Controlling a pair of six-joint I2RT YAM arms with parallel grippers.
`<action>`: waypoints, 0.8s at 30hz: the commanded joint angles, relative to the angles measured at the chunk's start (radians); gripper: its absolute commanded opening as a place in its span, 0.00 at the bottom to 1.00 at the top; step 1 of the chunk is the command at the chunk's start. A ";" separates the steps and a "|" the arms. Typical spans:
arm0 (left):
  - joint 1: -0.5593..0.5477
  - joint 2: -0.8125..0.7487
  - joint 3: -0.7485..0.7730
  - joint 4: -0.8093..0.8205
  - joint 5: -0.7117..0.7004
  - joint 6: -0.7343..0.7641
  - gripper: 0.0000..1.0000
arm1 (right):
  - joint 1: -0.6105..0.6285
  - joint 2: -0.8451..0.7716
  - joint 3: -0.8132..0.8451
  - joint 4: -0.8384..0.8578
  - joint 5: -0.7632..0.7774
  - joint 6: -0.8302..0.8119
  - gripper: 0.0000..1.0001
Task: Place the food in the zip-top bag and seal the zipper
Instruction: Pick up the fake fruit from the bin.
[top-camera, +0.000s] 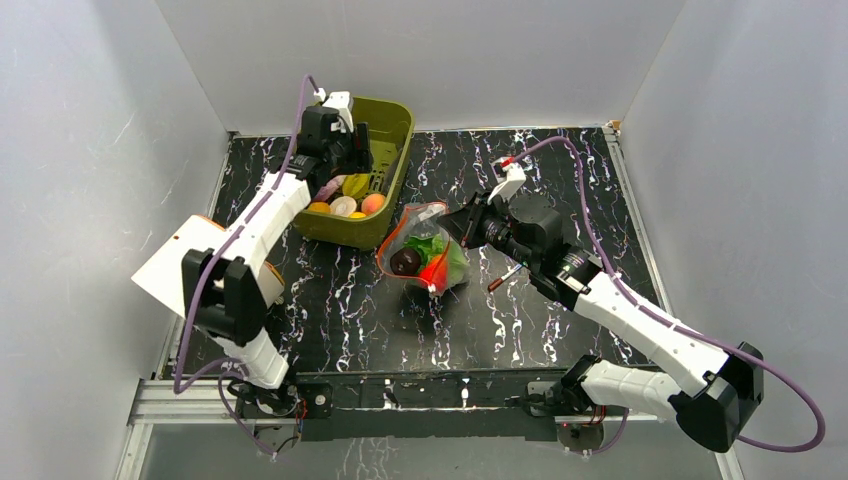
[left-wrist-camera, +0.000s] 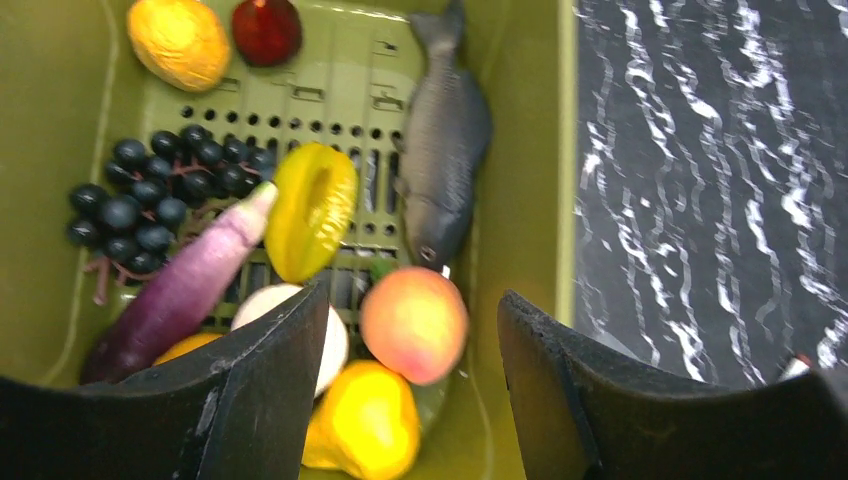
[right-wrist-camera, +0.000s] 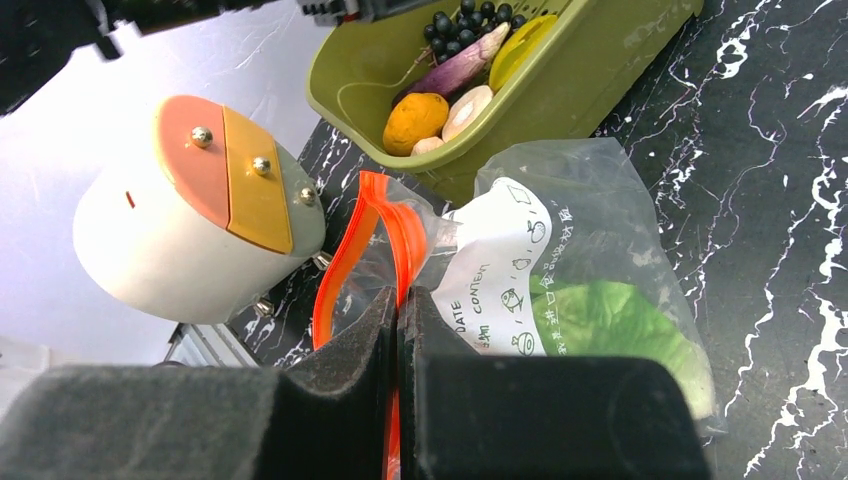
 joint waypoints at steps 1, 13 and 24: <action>0.053 0.098 0.111 0.015 -0.058 0.060 0.60 | 0.003 -0.038 0.012 0.102 -0.001 -0.033 0.00; 0.137 0.409 0.455 0.056 -0.001 0.033 0.45 | 0.002 -0.027 0.026 0.096 -0.003 -0.041 0.00; 0.163 0.622 0.636 0.112 0.021 0.013 0.36 | 0.003 -0.005 0.051 0.096 0.004 -0.054 0.00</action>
